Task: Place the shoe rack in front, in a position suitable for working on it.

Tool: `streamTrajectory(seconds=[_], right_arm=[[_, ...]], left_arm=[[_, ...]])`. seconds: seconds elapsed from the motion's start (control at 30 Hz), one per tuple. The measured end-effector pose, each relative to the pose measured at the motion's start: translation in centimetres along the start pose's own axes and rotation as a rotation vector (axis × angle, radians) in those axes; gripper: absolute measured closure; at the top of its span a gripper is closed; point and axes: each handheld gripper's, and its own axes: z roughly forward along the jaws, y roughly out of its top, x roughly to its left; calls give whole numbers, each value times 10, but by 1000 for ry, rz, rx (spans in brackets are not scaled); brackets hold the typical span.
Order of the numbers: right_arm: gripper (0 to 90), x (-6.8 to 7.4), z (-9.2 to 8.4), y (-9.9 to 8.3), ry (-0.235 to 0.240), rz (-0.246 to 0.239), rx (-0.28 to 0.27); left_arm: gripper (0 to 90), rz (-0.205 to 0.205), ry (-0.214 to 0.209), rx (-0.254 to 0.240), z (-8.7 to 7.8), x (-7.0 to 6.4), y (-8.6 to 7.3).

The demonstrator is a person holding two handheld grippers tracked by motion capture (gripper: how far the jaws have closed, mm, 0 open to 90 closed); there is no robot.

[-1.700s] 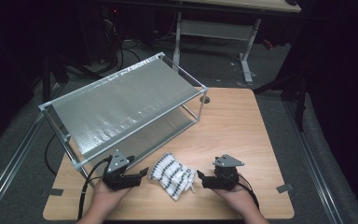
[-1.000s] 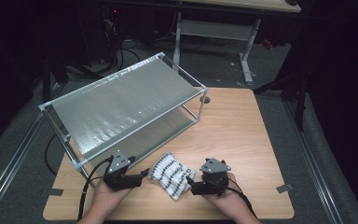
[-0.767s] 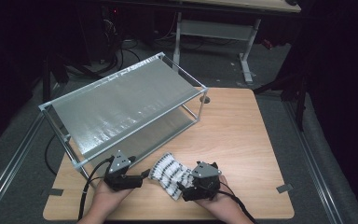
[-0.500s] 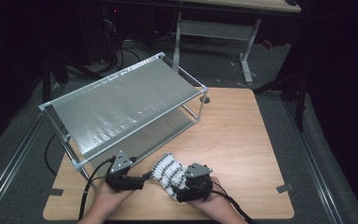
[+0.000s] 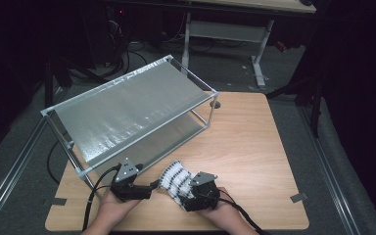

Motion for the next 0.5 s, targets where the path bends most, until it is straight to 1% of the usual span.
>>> streamTrajectory(seconds=[0.17,0.27,0.37,0.43,0.5], right_arm=[[290,0,-2,0,4,-8,-4],[365,1,-3,-1,12,-15,-13],[474,4,-5,-1,17,-18,-16],[565,5,-7,-1,21,-28,-14],[632,6,-7,-1,30,-37,-10]], left_arm=[[168,8,1,5,1,-1,0],[171,6,-3,3,1,-1,0],[176,6,-5,-5,1,-1,0],[179,5,-2,-12,0,-1,0],[188,9,-4,-14,-1,-1,1]])
